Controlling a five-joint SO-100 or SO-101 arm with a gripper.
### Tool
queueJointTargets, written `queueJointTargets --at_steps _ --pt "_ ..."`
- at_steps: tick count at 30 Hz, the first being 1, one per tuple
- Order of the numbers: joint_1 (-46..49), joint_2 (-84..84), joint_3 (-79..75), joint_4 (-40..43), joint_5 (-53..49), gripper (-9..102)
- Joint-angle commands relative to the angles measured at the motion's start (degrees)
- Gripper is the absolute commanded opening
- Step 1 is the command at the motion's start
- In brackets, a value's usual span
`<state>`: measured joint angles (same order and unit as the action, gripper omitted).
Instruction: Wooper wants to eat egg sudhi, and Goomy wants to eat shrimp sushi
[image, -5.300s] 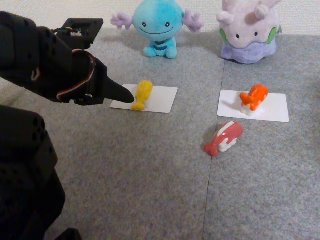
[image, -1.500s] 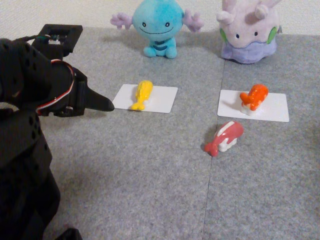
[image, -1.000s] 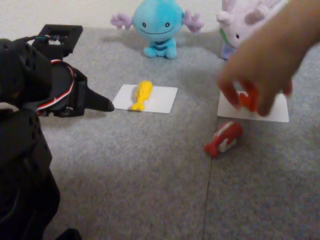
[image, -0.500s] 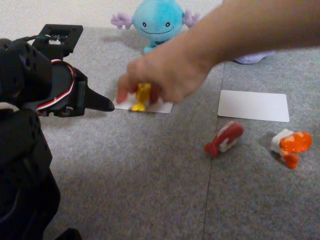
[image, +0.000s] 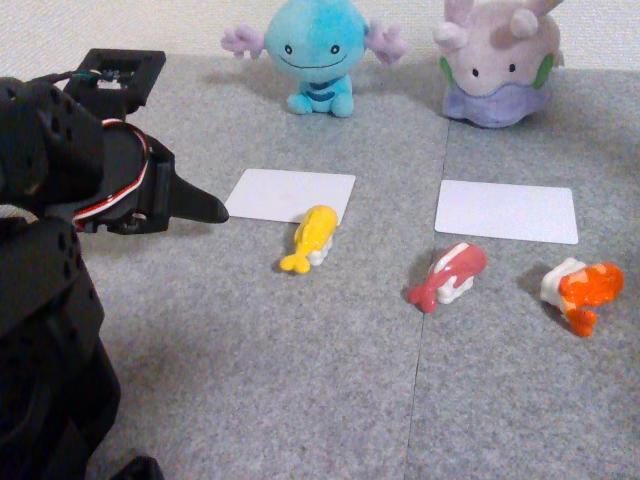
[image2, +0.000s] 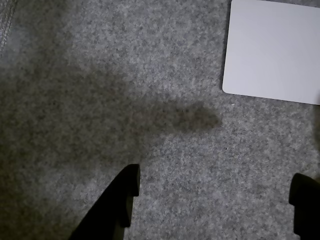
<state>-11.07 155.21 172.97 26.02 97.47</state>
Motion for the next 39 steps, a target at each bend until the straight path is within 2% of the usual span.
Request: queueJointTargets --at_steps 1,22,28,32,39 --pt "0.4 0.9 -0.2 -0.8 0.2 35" --pt "0.2 0.9 0.2 -2.4 0.1 35" --pt "3.1 1.2 -2.8 -3.3 -4.2 36" --pt "5.0 0.6 -8.3 2.1 -4.6 35" --pt "10.7 -1.9 -26.4 19.0 -4.5 35"
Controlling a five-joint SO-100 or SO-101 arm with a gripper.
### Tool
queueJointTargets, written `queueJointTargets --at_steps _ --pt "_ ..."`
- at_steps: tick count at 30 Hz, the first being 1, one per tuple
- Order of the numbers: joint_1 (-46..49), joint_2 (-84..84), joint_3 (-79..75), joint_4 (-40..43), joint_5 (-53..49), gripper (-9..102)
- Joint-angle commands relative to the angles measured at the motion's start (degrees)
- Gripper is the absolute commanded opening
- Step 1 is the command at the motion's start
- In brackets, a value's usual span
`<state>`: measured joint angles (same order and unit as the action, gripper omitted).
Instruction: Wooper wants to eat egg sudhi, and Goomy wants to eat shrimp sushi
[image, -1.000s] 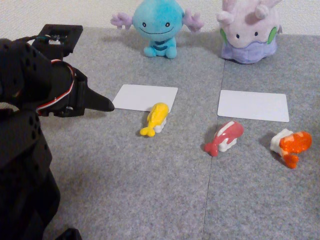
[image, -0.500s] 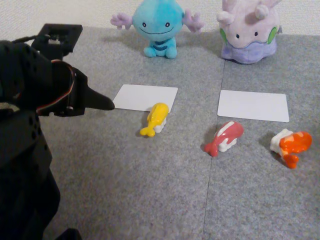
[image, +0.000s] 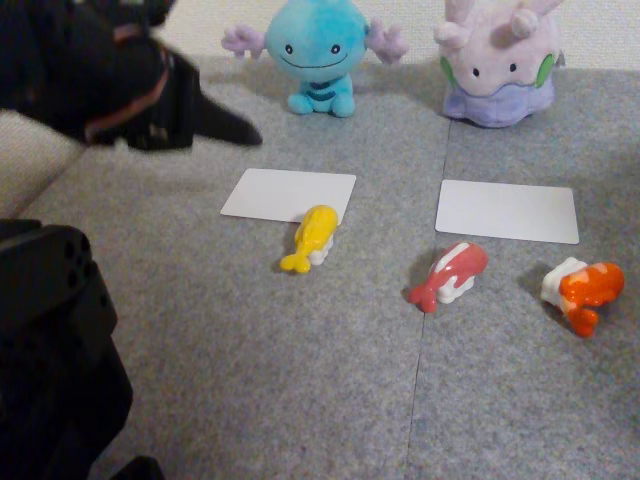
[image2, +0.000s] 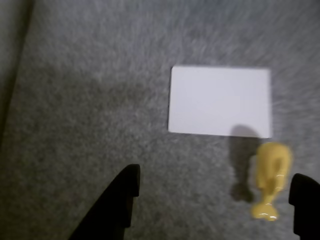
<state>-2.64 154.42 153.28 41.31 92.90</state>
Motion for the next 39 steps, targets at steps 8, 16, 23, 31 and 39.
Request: queueJointTargets --at_steps 8,16,23,31,39 --pt "6.2 -22.3 -19.5 11.3 0.0 35" --pt "13.0 -41.7 -26.4 10.1 -4.9 35" --pt "18.7 -54.5 -30.3 7.7 -9.8 35" --pt "19.5 -61.9 -30.9 3.9 -10.8 29" --pt "17.9 -62.9 -30.9 1.1 -10.1 21"
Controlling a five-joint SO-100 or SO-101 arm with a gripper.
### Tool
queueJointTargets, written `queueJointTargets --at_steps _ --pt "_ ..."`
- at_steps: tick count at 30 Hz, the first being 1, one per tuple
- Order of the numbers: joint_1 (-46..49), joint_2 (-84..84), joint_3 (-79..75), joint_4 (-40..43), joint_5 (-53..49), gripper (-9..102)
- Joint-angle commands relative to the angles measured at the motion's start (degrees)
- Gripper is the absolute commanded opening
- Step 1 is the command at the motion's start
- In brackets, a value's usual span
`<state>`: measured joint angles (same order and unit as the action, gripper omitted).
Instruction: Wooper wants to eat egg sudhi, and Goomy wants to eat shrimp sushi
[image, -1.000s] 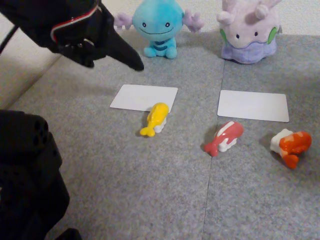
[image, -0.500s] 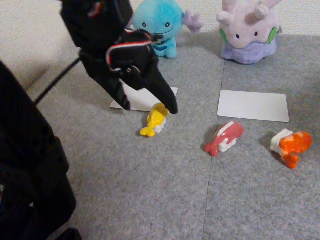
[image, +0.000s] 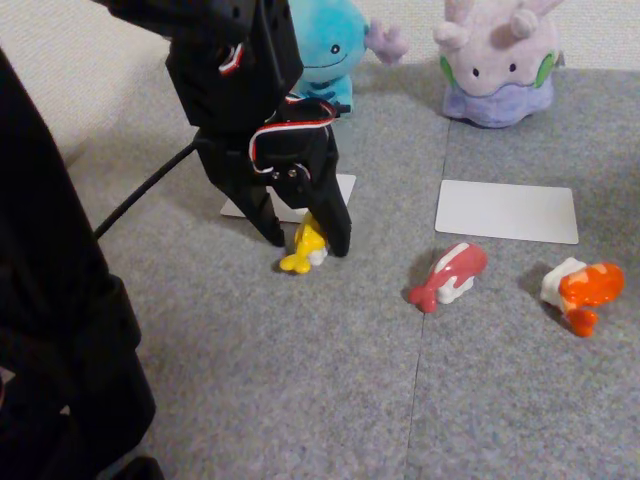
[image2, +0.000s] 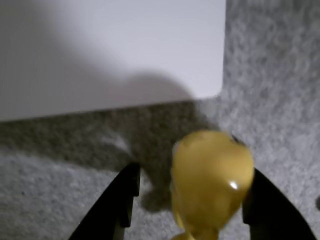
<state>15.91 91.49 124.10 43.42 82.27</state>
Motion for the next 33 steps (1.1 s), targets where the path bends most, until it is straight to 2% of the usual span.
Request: queueJointTargets --at_steps 1,4,8,15,25,33 --pt "-0.6 0.0 -1.8 -1.1 0.6 19" --pt "-0.5 0.0 -1.8 -1.1 0.6 12" --pt "-0.2 0.0 -1.8 -1.1 0.6 9" --pt "-1.4 0.9 -2.7 -0.7 3.6 9" --pt "-7.6 -0.1 -19.0 7.6 8.9 9" --pt "-9.9 -6.8 -26.7 6.9 7.6 9"
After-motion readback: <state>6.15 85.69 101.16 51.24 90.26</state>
